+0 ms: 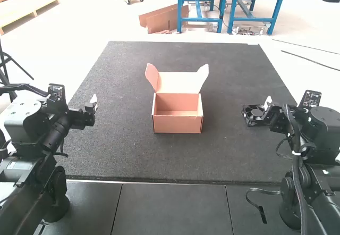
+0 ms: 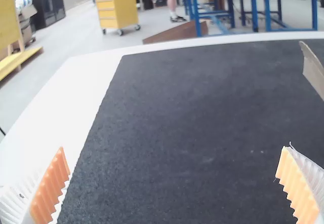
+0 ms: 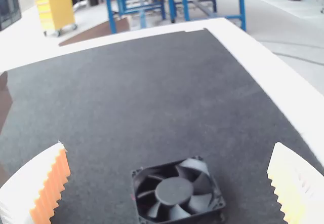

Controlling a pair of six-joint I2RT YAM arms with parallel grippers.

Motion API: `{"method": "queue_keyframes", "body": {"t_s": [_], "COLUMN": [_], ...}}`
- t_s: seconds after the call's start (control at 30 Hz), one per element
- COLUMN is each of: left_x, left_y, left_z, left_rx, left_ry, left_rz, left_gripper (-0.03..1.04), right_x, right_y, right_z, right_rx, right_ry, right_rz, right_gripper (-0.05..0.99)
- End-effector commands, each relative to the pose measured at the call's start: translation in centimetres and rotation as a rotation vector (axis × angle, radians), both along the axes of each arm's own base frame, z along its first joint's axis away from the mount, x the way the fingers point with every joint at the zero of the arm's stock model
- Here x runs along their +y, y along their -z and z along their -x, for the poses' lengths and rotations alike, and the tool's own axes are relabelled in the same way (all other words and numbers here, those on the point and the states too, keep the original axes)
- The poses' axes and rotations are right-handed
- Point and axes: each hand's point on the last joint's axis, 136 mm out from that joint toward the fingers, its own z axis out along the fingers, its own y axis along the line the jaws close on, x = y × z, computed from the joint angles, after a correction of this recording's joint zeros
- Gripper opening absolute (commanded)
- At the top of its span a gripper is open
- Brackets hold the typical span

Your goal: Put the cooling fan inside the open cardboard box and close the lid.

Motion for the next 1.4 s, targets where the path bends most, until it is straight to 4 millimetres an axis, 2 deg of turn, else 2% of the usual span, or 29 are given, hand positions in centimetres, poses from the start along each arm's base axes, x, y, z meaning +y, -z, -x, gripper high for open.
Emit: {"method": "queue_keyframes", "body": {"t_s": [0.0, 0.3, 0.43, 0.57, 0.77, 1.0, 1.37], "left_x": [0.1, 0.0, 0.0, 0.0, 0.1, 0.1, 1.0], "left_y": [-0.2, -0.3, -1.0, -3.9, -7.0, -11.0, -15.2], "left_z": [0.1, 0.1, 0.1, 0.3, 0.9, 1.7, 1.0], "left_rx": [-0.017, -0.02, -0.051, -0.167, -0.287, -0.348, -0.309], "left_ry": [-0.002, 0.001, 0.002, 0.003, -0.003, -0.005, -0.056], "left_rz": [0.018, 0.018, 0.018, 0.012, 0.01, 0.007, 0.016], "left_gripper": [0.97, 0.97, 0.97, 0.97, 0.97, 0.97, 0.97], "right_x": [0.3, 0.5, 0.3, 0.3, 0.2, 0.5, 0.2], "right_y": [0.0, -0.3, -2.3, -4.0, -7.8, -10.1, -14.4], "right_z": [0.0, 0.0, -0.1, 0.0, 0.7, 0.9, -1.5], "right_rx": [-0.007, -0.015, -0.099, -0.166, -0.295, -0.317, -0.201], "right_ry": [-0.02, -0.029, -0.024, -0.022, -0.018, -0.035, -0.018], "right_rz": [-0.007, -0.003, 0.016, 0.025, 0.026, 0.027, 0.055], "right_gripper": [0.91, 0.91, 0.91, 0.91, 0.91, 0.91, 0.91]}}
